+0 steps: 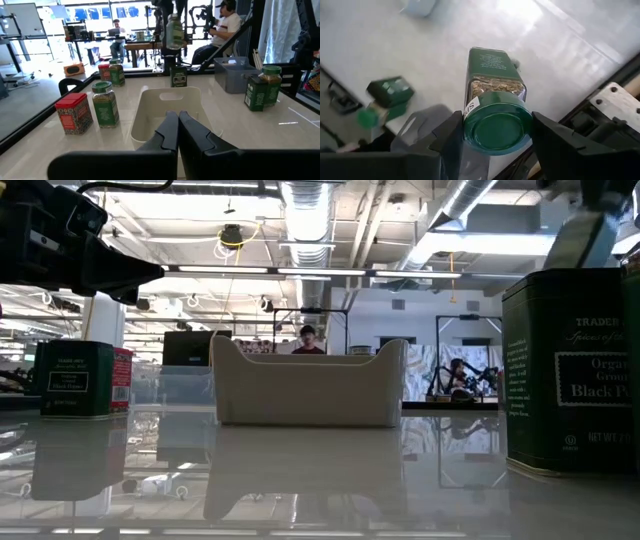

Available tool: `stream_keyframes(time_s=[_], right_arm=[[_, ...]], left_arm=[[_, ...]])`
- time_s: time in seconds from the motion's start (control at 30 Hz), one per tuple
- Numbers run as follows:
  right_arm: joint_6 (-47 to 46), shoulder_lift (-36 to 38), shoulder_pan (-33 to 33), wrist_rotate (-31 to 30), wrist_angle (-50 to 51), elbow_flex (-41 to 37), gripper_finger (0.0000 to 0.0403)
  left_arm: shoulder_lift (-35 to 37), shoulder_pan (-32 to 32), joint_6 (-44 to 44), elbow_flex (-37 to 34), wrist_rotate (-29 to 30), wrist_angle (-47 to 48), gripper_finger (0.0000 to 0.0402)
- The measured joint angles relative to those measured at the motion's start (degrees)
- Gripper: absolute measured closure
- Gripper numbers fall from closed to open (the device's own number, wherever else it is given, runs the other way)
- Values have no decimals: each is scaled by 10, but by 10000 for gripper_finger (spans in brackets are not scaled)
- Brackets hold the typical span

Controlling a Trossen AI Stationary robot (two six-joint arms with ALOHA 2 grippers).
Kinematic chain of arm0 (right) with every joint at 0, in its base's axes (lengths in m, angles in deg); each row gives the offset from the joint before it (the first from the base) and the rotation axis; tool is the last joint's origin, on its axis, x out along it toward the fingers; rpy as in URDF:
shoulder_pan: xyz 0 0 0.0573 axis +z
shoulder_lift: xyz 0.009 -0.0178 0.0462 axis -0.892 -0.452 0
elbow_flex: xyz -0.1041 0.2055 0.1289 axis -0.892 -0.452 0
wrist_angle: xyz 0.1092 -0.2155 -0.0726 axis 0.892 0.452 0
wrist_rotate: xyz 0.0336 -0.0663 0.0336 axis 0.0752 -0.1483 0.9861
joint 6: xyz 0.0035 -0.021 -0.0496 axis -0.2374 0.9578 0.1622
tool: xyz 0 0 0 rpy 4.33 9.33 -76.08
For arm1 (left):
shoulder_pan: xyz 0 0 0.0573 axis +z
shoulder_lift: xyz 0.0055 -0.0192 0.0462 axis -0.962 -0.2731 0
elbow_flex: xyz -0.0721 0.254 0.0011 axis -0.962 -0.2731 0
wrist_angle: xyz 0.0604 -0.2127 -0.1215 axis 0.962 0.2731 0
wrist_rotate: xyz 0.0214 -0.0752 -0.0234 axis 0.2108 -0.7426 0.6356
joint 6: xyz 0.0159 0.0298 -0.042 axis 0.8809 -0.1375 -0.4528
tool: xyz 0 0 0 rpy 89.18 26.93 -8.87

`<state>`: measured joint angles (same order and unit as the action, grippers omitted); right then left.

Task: Sort spices by type
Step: Put the middle green seasoning bottle into the black bin

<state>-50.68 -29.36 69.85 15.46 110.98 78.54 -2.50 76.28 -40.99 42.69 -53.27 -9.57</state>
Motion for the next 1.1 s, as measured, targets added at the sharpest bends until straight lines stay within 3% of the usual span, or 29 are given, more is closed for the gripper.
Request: stream_keyframes(time_s=[0.23,0.53,0.9,1.1], right_arm=[[-42,-40,152,2,0,56,180],[-32,-154,331,5,-1,120,180],[21,-255,454,22,-1,138,180],[43,-301,487,8,-1,134,180]], left_arm=[[0,0,0,0,0,0,401],[0,0,0,0,0,0,401],[0,0,0,0,0,0,401],[0,0,0,0,0,0,401]])
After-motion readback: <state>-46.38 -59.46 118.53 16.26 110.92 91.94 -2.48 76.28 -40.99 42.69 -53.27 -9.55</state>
